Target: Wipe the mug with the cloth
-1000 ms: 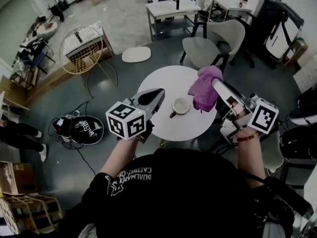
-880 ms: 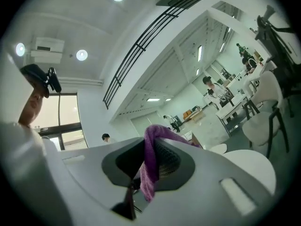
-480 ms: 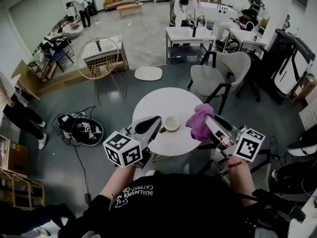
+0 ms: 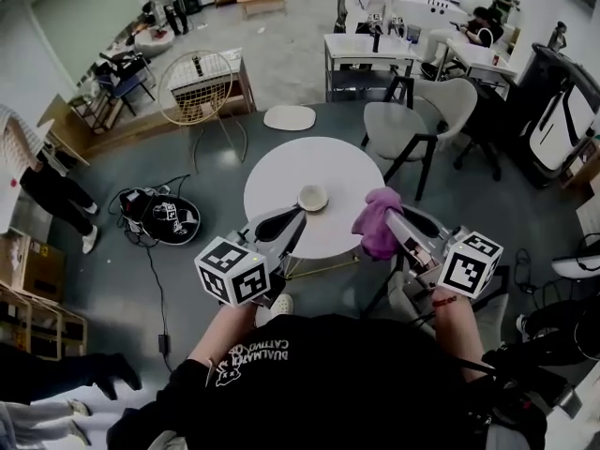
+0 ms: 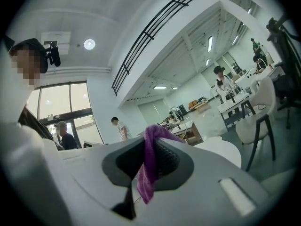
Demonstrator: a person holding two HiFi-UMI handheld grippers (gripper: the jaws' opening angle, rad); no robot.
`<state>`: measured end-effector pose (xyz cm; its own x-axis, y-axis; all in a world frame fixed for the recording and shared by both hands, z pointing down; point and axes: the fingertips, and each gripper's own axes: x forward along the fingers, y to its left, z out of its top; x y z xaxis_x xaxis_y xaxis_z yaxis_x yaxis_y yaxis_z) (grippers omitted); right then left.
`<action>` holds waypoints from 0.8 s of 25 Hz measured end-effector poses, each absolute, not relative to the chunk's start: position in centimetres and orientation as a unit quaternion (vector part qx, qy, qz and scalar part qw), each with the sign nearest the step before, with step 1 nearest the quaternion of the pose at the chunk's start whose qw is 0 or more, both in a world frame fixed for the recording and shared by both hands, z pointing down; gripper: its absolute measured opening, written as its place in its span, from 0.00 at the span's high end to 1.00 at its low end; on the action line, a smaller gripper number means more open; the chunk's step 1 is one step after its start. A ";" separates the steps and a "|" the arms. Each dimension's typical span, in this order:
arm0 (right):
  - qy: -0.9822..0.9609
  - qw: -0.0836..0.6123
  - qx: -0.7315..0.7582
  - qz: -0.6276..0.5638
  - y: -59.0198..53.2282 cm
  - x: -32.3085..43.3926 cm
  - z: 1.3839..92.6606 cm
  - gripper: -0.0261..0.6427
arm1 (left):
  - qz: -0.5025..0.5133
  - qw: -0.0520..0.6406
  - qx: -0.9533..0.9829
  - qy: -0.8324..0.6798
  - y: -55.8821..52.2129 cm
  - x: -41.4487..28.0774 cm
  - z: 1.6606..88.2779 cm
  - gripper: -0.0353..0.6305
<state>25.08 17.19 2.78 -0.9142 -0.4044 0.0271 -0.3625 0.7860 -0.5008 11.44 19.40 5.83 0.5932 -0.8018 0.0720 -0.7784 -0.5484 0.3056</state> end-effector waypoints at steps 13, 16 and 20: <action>0.949 0.025 -0.193 -0.250 19.3 28.6 3.9 0.89 | -0.037 0.166 0.865 -0.472 22.7 14.6 7.0 0.94; 0.950 0.023 -0.192 -0.245 19.8 28.8 3.9 0.89 | -0.035 0.162 0.865 -0.473 23.2 15.0 6.9 0.94; 0.952 0.017 -0.192 -0.239 20.6 29.1 4.2 0.89 | -0.035 0.164 0.864 -0.475 24.0 15.3 7.1 0.94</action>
<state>29.10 20.61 4.17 -0.9258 -0.3733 0.0602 -0.3575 0.8124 -0.4607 15.30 23.98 7.14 0.5459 -0.8325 0.0948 -0.8094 -0.4947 0.3163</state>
